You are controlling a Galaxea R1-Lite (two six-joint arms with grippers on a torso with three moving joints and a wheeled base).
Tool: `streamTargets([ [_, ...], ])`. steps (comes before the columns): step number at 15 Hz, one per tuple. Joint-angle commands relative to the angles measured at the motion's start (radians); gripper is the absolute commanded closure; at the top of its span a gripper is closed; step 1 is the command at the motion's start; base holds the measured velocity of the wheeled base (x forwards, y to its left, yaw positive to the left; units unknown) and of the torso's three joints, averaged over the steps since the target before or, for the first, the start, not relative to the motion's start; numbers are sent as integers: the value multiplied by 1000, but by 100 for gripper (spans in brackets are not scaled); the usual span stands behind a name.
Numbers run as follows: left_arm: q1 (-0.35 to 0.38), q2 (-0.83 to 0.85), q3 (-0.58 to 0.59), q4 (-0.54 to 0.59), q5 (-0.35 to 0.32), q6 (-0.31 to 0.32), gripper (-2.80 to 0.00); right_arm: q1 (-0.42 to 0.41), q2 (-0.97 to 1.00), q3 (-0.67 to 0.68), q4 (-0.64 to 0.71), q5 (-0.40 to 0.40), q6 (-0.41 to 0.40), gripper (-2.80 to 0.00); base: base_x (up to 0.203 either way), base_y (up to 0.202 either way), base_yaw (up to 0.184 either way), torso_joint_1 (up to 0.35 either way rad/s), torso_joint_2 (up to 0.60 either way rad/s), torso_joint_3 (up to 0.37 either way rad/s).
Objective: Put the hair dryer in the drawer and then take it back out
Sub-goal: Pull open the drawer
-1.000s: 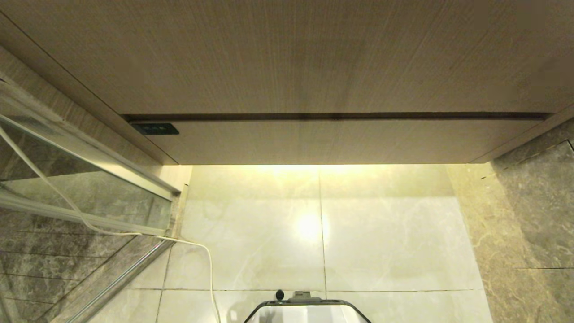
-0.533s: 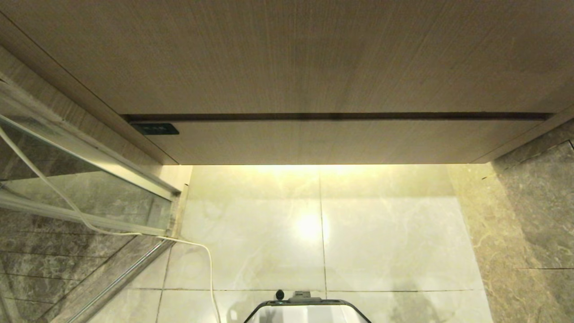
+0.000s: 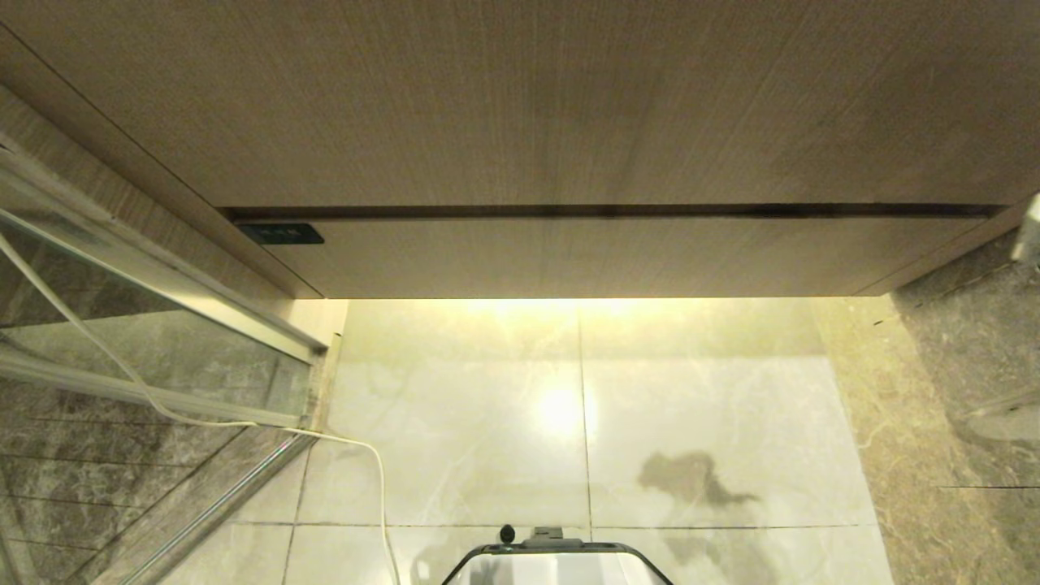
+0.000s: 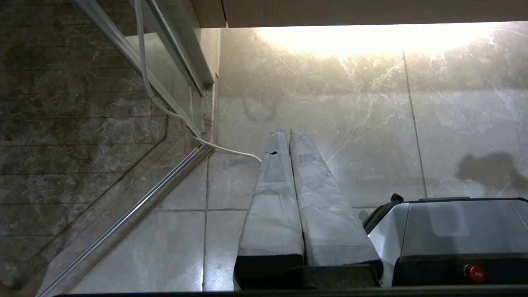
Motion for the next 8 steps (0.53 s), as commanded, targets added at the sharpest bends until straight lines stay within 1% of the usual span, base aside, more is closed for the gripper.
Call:
streamTargets([
  [1, 0, 0, 2, 0, 0, 0, 0, 20, 98, 123, -272, -34, -188, 0, 0, 0, 0, 0, 0, 0],
  [3, 0, 0, 2, 0, 0, 0, 0, 23, 141, 173, -558, -30, -251, 0, 0, 0, 0, 0, 0, 0],
  [4, 0, 0, 2, 0, -1, 0, 0, 23, 162, 204, -642, 6, -294, 0, 0, 0, 0, 0, 0, 0],
  [6, 0, 0, 2, 0, -1, 0, 0, 23, 173, 285, -679, 44, -315, 0, 0, 0, 0, 0, 0, 0],
  [8, 0, 0, 2, 0, 0, -2, 0, 19, 180, 345, -769, 49, -317, 0, 0, 0, 0, 0, 0, 0],
])
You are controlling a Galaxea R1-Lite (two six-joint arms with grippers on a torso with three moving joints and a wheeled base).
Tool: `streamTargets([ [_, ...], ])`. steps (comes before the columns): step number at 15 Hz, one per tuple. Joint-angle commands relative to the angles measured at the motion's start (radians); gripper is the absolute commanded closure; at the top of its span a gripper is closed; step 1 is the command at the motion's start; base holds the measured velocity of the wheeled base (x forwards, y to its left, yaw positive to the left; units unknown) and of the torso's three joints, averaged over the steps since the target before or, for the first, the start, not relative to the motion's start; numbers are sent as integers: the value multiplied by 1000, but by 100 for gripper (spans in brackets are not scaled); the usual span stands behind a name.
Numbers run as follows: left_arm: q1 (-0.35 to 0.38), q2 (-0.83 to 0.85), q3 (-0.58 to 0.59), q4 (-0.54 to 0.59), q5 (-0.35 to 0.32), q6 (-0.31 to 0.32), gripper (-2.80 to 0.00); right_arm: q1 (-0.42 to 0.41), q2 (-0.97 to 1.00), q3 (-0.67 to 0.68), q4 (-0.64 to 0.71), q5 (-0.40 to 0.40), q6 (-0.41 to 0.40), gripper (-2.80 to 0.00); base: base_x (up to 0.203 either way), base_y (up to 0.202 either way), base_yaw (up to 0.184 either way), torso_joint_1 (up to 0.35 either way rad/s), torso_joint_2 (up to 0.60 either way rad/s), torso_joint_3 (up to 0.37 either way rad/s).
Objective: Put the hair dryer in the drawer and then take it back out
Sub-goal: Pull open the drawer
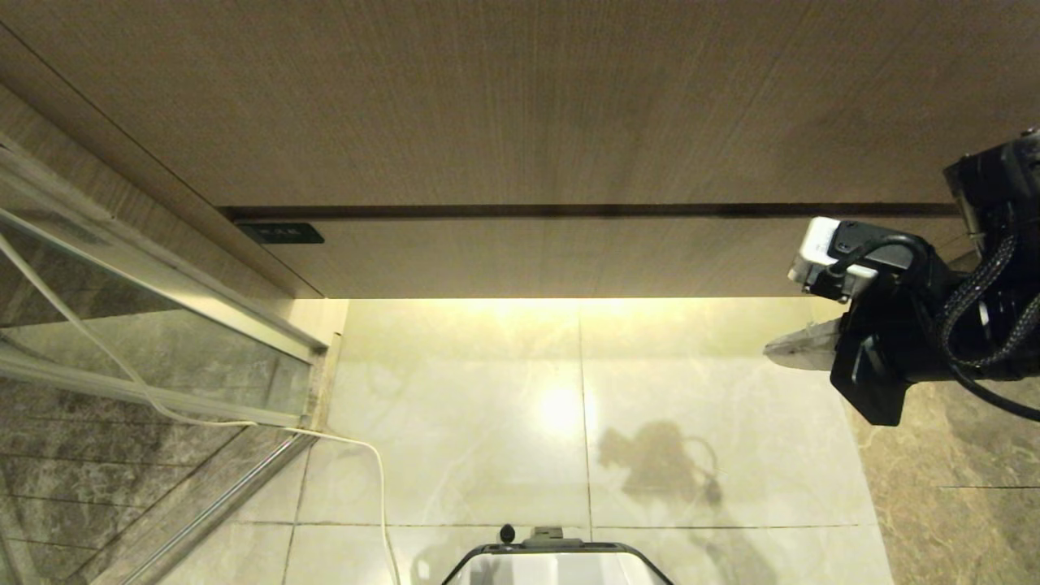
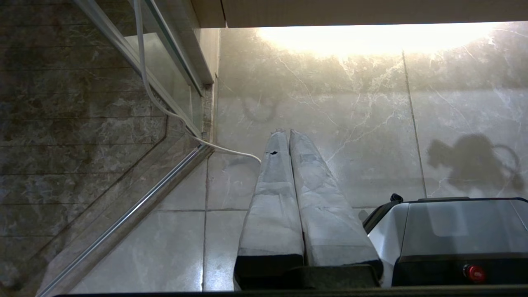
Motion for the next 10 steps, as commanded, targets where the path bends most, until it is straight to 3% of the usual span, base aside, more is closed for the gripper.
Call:
streamTargets([
  [1, 0, 0, 2, 0, 0, 0, 0, -5, 23, 59, -70, 1, -3, 0, 0, 0, 0, 0, 0, 0],
  [5, 0, 0, 2, 0, 0, 0, 0, -16, 43, 65, -127, -10, -5, 0, 0, 0, 0, 0, 0, 0],
  [6, 0, 0, 2, 0, 0, 0, 0, -16, 49, 70, -134, -8, -10, -280, 0, 0, 0, 0, 0, 0],
  [7, 0, 0, 2, 0, -2, 0, 0, -14, 53, 70, -141, -6, -16, -280, 0, 0, 0, 0, 0, 0],
  [10, 0, 0, 2, 0, -1, 0, 0, -14, 77, 86, -326, -6, -154, -280, 0, 0, 0, 0, 0, 0],
])
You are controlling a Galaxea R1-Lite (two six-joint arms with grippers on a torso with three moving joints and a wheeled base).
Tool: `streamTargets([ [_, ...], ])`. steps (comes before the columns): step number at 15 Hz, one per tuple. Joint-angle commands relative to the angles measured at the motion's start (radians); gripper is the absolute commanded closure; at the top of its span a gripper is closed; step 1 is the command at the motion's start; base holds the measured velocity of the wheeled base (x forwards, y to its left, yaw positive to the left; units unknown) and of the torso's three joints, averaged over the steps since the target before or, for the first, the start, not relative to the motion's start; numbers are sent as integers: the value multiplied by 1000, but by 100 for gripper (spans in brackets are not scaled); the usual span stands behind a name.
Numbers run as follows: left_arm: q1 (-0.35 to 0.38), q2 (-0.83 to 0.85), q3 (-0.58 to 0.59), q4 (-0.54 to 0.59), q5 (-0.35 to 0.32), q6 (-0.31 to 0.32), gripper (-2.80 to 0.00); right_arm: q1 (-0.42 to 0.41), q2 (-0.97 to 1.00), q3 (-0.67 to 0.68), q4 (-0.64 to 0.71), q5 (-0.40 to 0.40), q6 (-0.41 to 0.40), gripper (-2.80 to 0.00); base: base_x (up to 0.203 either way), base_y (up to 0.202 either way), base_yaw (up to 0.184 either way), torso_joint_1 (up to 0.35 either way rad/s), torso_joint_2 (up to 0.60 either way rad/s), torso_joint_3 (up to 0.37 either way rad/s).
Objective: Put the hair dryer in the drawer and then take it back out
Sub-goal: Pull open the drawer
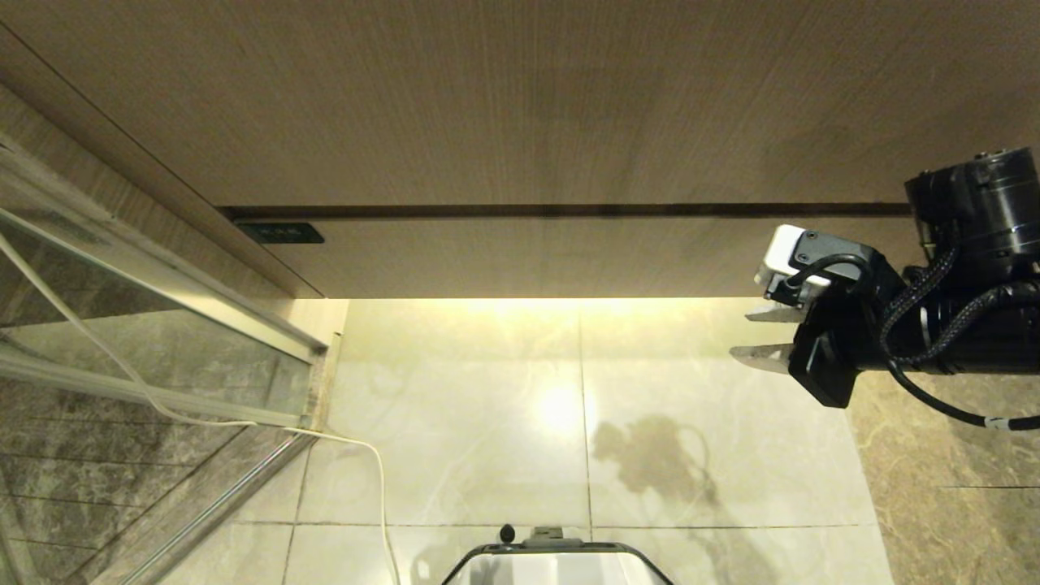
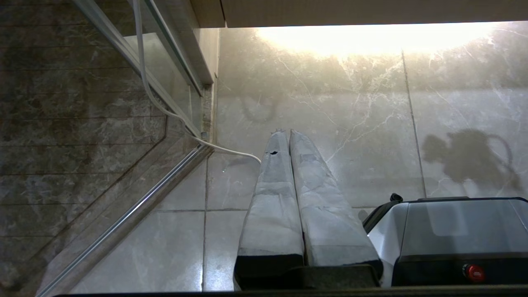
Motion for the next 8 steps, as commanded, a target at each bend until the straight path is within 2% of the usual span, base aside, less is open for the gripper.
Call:
streamTargets([
  [1, 0, 0, 2, 0, 0, 0, 0, 0, 20, 39, -183, 2, -143, -280, 0, 0, 0, 0, 0, 0],
  [3, 0, 0, 2, 0, 0, 0, 0, -3, 30, 122, -379, 12, -287, -280, 0, 0, 0, 0, 0, 0],
  [6, 0, 0, 2, 0, -1, 0, 0, -12, 86, 207, -593, 96, -327, -280, 0, 0, 0, 0, 0, 0],
  [8, 0, 0, 2, 0, 0, 0, 0, -24, 121, 210, -631, 131, -342, -280, 0, 0, 0, 0, 0, 0],
])
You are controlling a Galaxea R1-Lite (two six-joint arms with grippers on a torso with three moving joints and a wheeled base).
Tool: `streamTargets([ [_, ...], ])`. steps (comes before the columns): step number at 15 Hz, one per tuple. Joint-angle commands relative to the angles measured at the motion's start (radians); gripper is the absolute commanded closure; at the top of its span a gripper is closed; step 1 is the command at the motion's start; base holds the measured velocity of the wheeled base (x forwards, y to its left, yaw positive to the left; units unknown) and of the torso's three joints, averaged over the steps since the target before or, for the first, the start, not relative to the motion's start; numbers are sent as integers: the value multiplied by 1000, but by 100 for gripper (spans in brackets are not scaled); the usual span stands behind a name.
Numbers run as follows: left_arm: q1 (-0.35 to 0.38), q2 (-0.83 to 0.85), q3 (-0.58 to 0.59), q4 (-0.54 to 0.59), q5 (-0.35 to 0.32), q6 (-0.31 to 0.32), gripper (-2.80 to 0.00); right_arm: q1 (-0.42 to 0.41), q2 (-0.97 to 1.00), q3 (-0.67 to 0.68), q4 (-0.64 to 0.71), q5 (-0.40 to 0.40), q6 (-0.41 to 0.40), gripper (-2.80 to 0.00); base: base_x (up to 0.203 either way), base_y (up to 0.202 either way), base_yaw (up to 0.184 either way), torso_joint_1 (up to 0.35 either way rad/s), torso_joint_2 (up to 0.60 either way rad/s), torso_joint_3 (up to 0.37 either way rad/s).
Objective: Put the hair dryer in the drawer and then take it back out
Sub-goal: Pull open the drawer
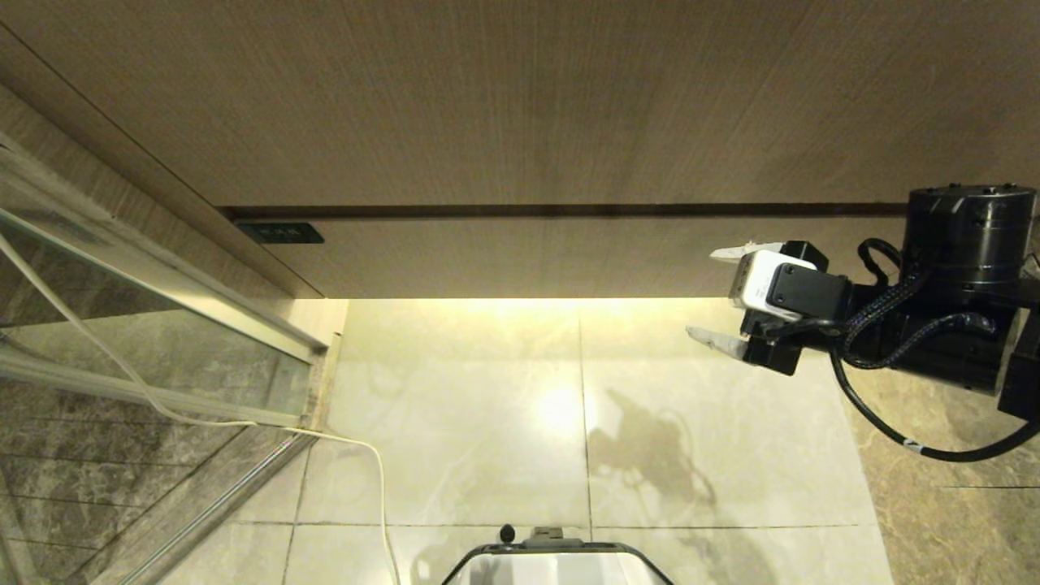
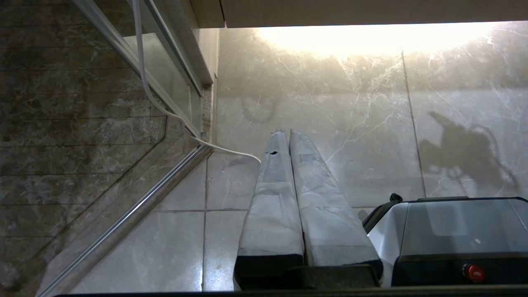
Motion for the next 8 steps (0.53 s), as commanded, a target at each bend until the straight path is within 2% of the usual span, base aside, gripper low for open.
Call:
streamTargets([
  [1, 0, 0, 2, 0, 0, 0, 0, -12, 64, -5, -29, 25, -15, -280, 0, 0, 0, 0, 0, 0],
  [4, 0, 0, 0, 0, 0, 0, 0, -40, 132, -33, -89, 37, -45, -280, 0, 0, 0, 0, 0, 0],
  [8, 0, 0, 1, 0, 0, 0, 0, -70, 206, -122, -99, 42, -65, -280, 0, 0, 0, 0, 0, 0],
])
